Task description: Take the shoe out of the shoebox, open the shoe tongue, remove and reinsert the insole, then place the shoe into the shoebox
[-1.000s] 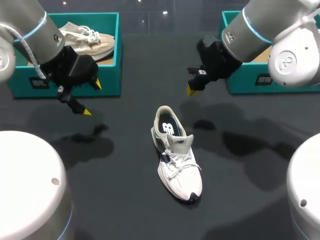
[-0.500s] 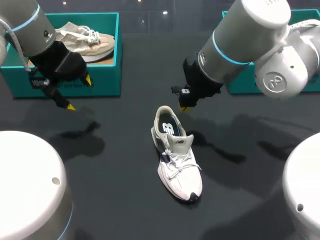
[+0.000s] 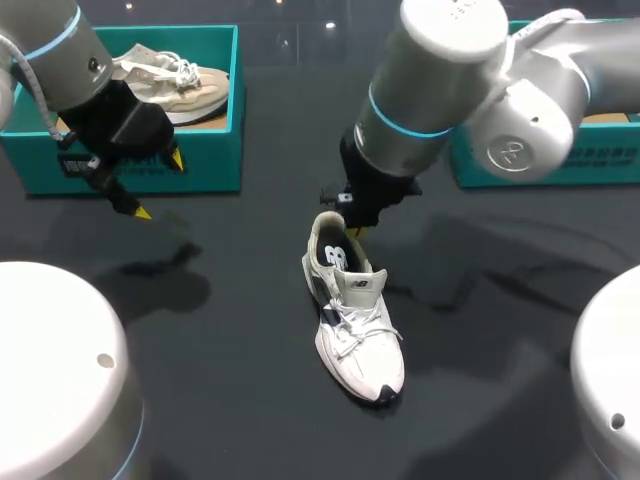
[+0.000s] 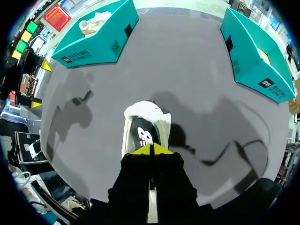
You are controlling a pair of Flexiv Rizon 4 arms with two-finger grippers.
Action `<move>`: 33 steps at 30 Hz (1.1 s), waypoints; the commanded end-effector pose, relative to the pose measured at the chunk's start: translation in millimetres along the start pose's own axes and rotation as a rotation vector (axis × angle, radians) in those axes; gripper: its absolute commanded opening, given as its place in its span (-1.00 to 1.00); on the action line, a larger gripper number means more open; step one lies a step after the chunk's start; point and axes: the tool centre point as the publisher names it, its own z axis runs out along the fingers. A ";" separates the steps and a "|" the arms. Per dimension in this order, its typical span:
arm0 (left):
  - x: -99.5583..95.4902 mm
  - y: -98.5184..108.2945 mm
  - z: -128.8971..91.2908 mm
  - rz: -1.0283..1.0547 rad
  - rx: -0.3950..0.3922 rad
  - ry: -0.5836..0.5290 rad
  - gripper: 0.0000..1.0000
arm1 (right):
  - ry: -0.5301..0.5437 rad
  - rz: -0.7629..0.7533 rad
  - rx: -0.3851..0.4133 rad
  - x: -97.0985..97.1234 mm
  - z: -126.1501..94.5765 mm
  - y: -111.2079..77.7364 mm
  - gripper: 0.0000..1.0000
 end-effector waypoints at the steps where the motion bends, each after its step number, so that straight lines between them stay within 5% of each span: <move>1: 0.4 -0.1 -0.5 0.000 -0.002 0.001 1.00 | -0.165 0.011 0.026 18.8 26.9 9.9 -1.00; 11: 0.4 -0.1 -0.5 0.000 -0.002 0.001 1.00 | -0.165 0.011 0.026 18.8 26.9 9.9 -1.00; 33: 0.4 -0.1 -0.5 0.000 -0.002 0.001 1.00 | -0.339 -0.020 0.056 -6.5 76.4 -14.7 -1.00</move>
